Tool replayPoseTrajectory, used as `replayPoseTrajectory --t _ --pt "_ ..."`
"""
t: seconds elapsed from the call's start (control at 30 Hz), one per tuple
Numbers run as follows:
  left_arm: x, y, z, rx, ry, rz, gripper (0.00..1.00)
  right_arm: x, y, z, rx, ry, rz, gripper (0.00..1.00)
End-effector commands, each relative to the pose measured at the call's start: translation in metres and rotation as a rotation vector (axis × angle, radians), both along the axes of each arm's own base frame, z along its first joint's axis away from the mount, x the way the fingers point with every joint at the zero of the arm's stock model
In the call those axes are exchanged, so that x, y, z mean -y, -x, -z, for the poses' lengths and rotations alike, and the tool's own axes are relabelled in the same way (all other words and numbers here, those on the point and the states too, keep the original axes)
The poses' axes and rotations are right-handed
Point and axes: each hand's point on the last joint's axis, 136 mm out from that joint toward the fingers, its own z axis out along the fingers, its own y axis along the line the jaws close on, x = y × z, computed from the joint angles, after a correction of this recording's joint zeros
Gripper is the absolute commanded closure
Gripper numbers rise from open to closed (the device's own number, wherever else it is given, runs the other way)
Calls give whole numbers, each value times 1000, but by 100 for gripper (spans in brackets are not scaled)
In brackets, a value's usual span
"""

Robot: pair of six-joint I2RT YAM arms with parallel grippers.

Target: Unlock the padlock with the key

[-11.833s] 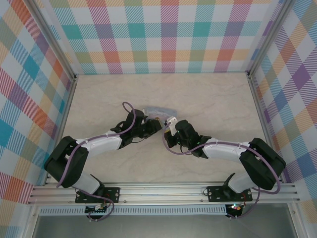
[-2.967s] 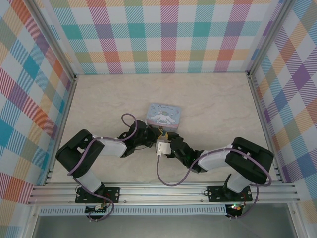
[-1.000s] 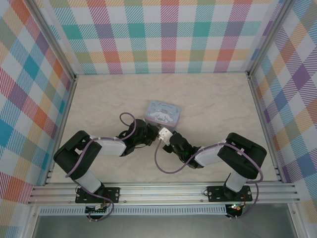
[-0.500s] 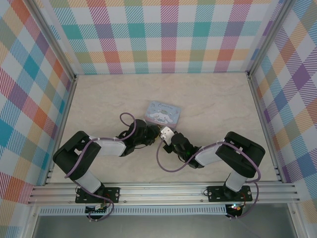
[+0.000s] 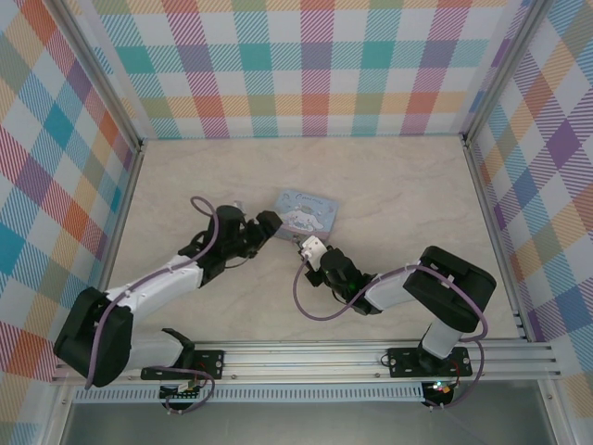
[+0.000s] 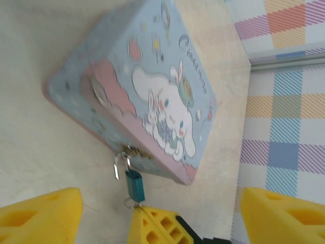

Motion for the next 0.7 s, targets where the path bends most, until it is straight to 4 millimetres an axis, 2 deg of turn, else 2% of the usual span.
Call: replayPoseTrajectory --t 0.0,0.1,0.17,0.23,0.33,0.47,0.67 --pt "-31 -4 -3 -3 -136 70 13 -2 2 3 -21 -25 -5 100" --pt "-53 -22 -7 -17 -171 115 8 -2 2 3 -21 -23 -4 100" --pt "-55 -34 -7 -18 -190 169 6 -2 1 3 -23 -23 -2 100" --pt "-50 -47 -8 -3 -205 235 4 -1 1 5 -25 -22 2 100" --pt "-40 -61 1 -23 -214 311 0 -1 0 6 -33 -22 9 100" --pt "-30 -82 12 -27 -210 360 0 -2 0 4 -37 -31 14 100" --pt "-15 -102 28 -42 -168 421 7 -2 -1 4 -39 -28 15 100"
